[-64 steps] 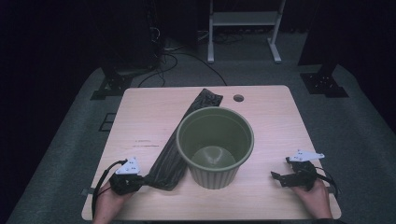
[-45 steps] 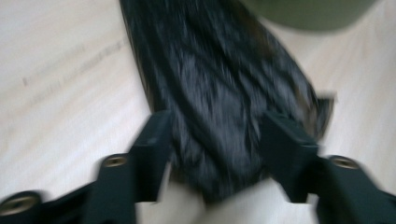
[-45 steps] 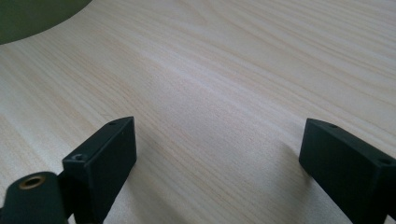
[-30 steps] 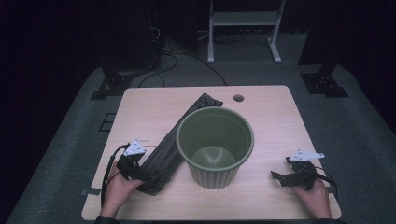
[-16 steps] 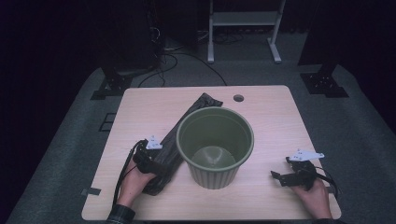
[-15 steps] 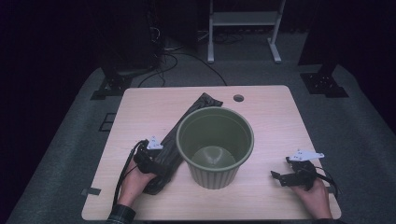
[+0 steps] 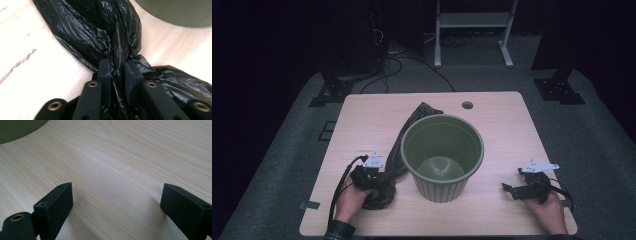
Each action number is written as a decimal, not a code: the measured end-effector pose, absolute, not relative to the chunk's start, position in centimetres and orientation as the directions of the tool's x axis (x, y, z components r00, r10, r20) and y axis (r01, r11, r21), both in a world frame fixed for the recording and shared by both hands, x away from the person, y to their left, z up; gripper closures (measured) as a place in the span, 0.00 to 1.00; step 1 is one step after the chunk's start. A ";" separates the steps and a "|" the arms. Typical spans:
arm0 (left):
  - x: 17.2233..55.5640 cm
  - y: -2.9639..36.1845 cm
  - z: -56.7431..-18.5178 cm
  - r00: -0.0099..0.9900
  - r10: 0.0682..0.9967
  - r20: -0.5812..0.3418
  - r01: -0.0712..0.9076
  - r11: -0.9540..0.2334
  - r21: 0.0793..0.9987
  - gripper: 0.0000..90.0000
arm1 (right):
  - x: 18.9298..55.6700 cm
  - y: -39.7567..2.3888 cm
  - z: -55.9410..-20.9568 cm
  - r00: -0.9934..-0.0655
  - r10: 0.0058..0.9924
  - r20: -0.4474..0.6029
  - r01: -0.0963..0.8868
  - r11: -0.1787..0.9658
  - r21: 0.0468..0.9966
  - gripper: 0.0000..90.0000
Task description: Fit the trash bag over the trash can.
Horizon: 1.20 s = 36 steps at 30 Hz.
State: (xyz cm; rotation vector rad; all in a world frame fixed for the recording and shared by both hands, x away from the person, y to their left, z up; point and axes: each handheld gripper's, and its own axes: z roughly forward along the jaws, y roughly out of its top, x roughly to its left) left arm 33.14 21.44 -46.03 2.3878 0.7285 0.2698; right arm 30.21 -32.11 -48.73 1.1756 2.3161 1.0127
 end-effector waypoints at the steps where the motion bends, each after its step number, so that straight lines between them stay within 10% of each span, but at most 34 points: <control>1: 32.8 21.6 -46.0 0.832 0.555 0.017 0.430 -0.663 0.613 0.88 | 30.2 -32.1 -48.7 -0.593 0.805 0.009 0.553 0.400 0.731 0.11; 14: 28.7 25.2 -46.1 0.828 0.560 -0.022 0.450 -0.641 0.622 0.80 | 30.2 -32.1 -48.7 -0.593 0.805 0.010 0.554 0.399 0.731 0.11; 26: 28.3 26.7 -43.4 0.747 0.664 -0.028 0.491 -0.523 0.697 0.11 | 30.3 -32.1 -48.7 -0.589 0.808 0.012 0.557 0.395 0.731 0.11; 36: 31.7 23.0 -43.3 0.717 0.696 -0.029 0.499 -0.484 0.719 0.00 | 30.3 -32.1 -48.7 -0.589 0.808 0.010 0.556 0.396 0.731 0.11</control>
